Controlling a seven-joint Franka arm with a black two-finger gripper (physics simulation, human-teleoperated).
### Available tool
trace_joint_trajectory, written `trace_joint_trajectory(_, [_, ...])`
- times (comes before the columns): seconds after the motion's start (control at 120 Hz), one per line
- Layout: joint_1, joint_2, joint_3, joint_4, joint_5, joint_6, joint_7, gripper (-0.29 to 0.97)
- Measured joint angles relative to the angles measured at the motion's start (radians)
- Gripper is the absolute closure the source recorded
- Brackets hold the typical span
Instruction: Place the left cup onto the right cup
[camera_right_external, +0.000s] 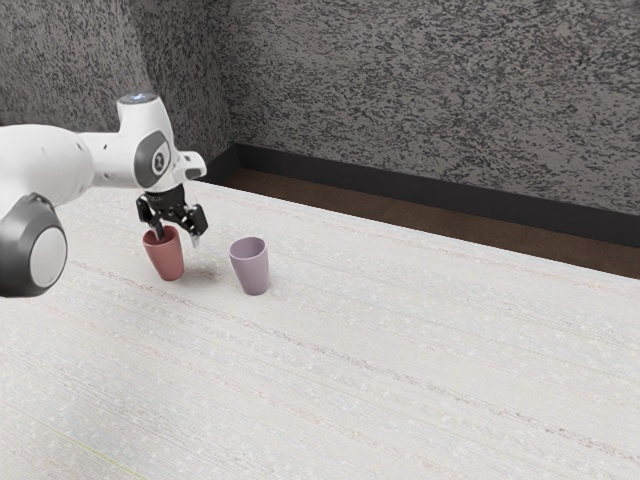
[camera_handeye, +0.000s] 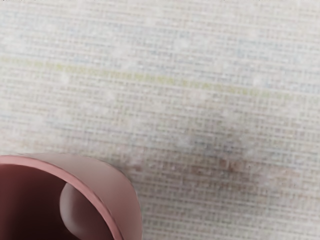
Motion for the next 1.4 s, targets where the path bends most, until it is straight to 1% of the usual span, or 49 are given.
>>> trace_joint_trajectory(0.175, [0.000, 0.011, 0.000, 0.000, 0.000, 0.012, 0.000, 0.00])
trace_joint_trajectory(0.242, [0.000, 0.013, 0.000, -0.001, -0.001, 0.015, 0.000, 0.04])
trace_joint_trajectory(0.308, [0.000, 0.014, 0.000, -0.002, -0.002, 0.017, 0.000, 0.12])
trace_joint_trajectory(0.533, [0.001, 0.021, 0.000, -0.007, -0.004, 0.020, 0.001, 0.54])
trace_joint_trajectory(0.608, [0.006, 0.021, 0.000, -0.009, -0.004, 0.020, 0.001, 0.63])
trace_joint_trajectory(0.7, [0.011, 0.021, 0.000, -0.010, -0.004, 0.021, 0.001, 0.69])
trace_joint_trajectory(0.917, [0.012, 0.021, 0.000, -0.010, -0.001, 0.021, -0.001, 0.76])
trace_joint_trajectory(1.192, [0.012, 0.009, 0.001, -0.011, 0.006, 0.023, -0.009, 0.78])
trace_joint_trajectory(1.4, [0.012, -0.026, 0.001, -0.020, 0.015, 0.018, -0.014, 0.78])
